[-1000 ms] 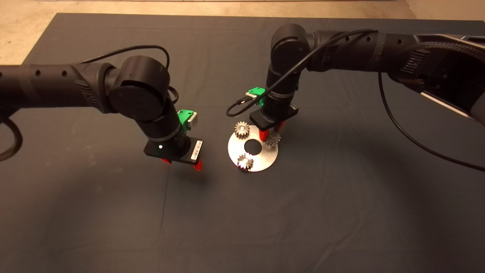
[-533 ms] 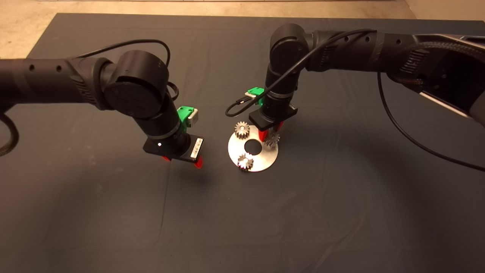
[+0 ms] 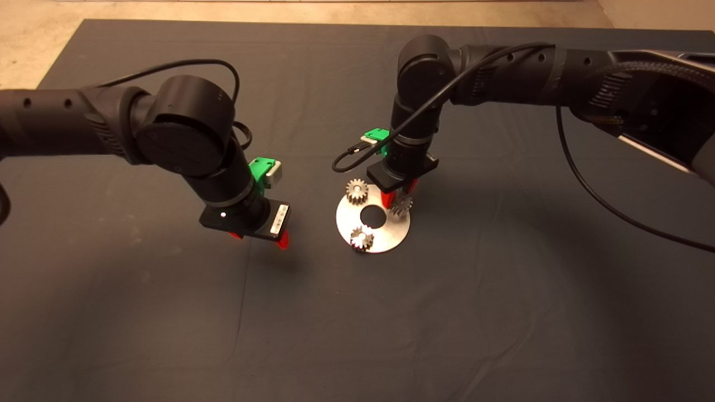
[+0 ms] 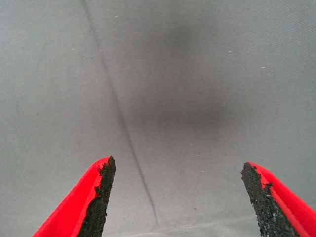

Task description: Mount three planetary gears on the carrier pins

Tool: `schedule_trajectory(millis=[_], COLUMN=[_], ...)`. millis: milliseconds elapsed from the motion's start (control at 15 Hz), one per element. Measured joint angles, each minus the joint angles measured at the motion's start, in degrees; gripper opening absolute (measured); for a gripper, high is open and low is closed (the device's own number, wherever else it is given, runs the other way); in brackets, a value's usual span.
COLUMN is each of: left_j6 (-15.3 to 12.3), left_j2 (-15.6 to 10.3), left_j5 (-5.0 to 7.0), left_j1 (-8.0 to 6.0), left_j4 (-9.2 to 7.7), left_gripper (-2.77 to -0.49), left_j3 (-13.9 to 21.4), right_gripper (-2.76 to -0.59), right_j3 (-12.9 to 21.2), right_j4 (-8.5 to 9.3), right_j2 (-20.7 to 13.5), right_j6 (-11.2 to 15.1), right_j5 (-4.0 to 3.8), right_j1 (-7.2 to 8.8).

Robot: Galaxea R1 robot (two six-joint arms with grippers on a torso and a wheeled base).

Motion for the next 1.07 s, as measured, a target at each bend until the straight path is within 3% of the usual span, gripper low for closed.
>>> schedule_trajectory(millis=[333, 1067], left_j6=[0.0, 0.0], left_j2=[-0.26, -0.89], left_j5=[-0.02, -0.02], left_j1=[0.0, 0.0], left_j4=[0.0, 0.0], left_gripper=[-1.48, -1.48], left_j3=[0.59, 0.94], right_gripper=[-2.34, -2.34], right_j3=[0.0, 0.0], right_j4=[-0.3, -0.44], right_j2=[-0.28, -0.89], right_j6=[-1.16, -8.62], right_j5=[0.0, -0.02], right_j1=[0.0, 0.02])
